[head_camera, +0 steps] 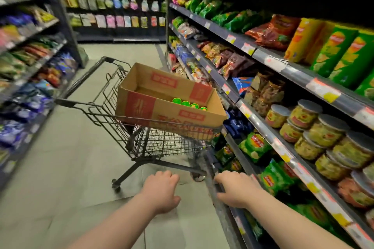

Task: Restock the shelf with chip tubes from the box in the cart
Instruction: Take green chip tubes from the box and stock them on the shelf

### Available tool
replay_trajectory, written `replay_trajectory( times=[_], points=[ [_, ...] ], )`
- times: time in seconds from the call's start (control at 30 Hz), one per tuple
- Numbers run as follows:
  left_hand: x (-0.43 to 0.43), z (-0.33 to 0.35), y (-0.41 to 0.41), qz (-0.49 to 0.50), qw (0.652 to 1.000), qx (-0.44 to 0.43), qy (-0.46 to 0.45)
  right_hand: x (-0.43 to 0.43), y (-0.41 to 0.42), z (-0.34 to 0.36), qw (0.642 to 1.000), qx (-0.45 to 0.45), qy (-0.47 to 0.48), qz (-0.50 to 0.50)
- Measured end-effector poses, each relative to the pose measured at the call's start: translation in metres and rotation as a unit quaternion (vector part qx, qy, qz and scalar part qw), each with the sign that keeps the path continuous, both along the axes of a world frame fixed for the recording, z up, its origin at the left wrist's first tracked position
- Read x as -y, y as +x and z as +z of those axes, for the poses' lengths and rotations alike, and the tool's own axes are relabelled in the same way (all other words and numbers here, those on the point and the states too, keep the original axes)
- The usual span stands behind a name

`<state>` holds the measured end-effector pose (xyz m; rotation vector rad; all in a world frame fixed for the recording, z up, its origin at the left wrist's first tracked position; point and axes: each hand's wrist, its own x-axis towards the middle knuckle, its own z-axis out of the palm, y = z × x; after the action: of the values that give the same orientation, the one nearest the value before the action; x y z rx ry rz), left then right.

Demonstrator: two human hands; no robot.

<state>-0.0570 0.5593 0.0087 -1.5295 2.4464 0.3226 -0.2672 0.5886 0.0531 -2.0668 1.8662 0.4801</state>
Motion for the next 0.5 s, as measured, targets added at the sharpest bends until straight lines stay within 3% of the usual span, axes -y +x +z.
replay_trajectory(
  times=[0.2, 0.5],
  points=[
    [0.067, -0.003, -0.040, 0.011, 1.000, -0.005, 0.014, 0.072, -0.043, -0.016, 0.998, 0.055, 0.017, -0.010],
    [0.129, -0.006, -0.068, 0.042, 0.999, 0.001, 0.024, 0.154, -0.074, -0.033, 0.997, 0.067, 0.040, 0.009]
  ],
)
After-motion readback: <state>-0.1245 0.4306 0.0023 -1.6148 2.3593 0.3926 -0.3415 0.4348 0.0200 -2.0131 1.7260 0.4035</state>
